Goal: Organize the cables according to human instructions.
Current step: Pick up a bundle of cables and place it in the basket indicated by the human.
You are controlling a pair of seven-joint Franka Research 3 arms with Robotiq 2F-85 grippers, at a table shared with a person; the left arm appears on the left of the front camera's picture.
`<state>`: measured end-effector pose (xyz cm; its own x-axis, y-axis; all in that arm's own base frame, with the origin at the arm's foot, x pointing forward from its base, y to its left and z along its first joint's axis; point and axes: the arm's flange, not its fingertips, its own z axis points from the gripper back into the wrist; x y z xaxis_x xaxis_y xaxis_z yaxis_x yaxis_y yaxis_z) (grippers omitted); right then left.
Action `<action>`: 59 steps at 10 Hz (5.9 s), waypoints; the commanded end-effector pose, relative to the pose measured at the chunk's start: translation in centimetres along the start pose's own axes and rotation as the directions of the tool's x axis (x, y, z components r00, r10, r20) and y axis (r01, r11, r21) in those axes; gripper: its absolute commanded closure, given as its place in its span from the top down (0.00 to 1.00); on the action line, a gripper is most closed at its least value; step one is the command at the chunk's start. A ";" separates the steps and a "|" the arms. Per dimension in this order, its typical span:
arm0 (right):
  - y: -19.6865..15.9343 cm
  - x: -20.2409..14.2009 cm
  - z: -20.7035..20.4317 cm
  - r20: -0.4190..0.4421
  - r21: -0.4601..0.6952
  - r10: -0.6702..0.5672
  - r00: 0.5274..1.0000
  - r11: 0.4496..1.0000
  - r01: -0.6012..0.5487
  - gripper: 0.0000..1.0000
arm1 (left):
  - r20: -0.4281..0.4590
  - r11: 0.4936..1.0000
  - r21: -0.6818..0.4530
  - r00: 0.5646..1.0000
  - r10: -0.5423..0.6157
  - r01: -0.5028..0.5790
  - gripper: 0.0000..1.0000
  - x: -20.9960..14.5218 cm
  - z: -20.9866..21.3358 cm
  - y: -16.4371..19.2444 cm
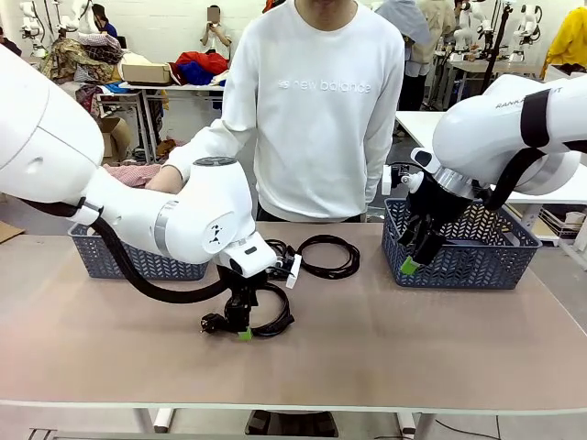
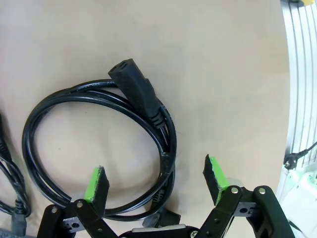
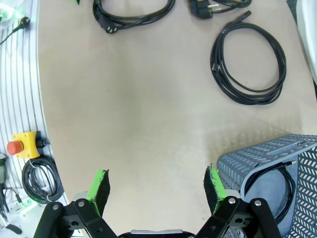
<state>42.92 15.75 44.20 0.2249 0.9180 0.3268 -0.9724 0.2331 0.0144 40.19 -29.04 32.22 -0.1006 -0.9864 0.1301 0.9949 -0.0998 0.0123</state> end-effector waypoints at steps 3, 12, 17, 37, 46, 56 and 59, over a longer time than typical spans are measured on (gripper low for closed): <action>-0.2 0.4 0.2 0.002 -0.006 0.002 1.000 1.000 -0.002 1.00 | -0.042 1.000 0.016 0.999 0.014 -0.014 1.00 0.1 -0.9 0.6; -0.2 0.4 0.2 0.002 -0.006 0.002 1.000 1.000 -0.002 1.00 | -0.082 0.995 -0.100 0.997 0.003 -0.011 1.00 0.6 -1.9 0.4; -0.2 0.4 0.2 0.002 -0.006 0.002 1.000 1.000 -0.002 1.00 | -0.071 0.992 -0.121 0.997 0.011 -0.020 1.00 0.5 -1.9 0.1; -0.2 0.4 0.2 0.002 -0.006 0.002 1.000 1.000 -0.002 1.00 | -0.051 0.999 0.027 0.998 0.033 -0.031 0.00 2.3 6.9 -2.0; -0.2 0.4 0.2 0.002 -0.006 0.002 1.000 1.000 -0.002 1.00 | -0.106 0.995 0.000 0.989 -0.099 0.099 0.00 0.3 19.4 6.4; -0.2 0.4 0.2 0.002 -0.006 0.002 1.000 1.000 -0.002 1.00 | -0.072 0.998 0.005 0.996 -0.057 0.057 0.15 -0.3 19.2 7.5; -0.2 0.4 0.2 0.002 -0.006 0.002 1.000 1.000 -0.002 1.00 | -0.103 0.997 0.004 0.992 -0.071 0.072 0.15 -4.7 20.9 10.3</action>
<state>42.92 15.77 44.19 0.2244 0.9181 0.3267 -0.9725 0.2325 0.0147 49.84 -24.34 51.38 -0.1453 -0.9880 0.0516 0.9892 -0.1441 0.0267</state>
